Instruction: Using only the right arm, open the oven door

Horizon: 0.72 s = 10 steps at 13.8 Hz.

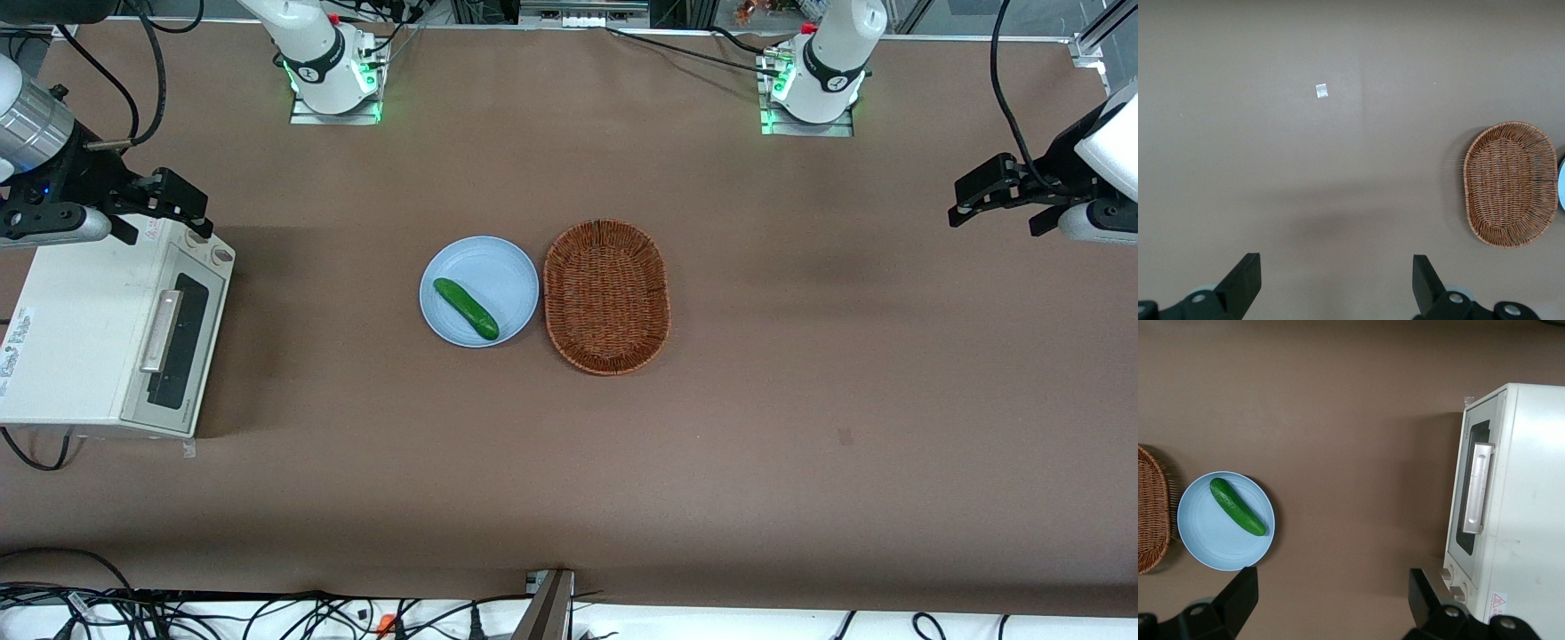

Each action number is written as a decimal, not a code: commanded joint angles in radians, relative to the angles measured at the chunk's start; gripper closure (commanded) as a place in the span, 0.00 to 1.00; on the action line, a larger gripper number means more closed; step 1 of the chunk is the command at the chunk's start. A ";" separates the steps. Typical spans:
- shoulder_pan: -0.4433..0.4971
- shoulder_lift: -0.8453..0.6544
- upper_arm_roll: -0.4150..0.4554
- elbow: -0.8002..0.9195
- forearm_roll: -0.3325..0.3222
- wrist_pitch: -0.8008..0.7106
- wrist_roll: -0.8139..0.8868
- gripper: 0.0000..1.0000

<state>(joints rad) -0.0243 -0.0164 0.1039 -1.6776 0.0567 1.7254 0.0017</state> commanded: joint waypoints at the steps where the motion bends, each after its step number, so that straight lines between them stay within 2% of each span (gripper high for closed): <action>1: -0.016 -0.019 0.014 0.001 0.011 -0.058 -0.003 0.00; 10: -0.016 -0.020 0.037 0.013 -0.031 -0.102 -0.019 0.00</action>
<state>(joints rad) -0.0242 -0.0219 0.1274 -1.6674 0.0446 1.6438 -0.0060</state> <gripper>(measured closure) 0.000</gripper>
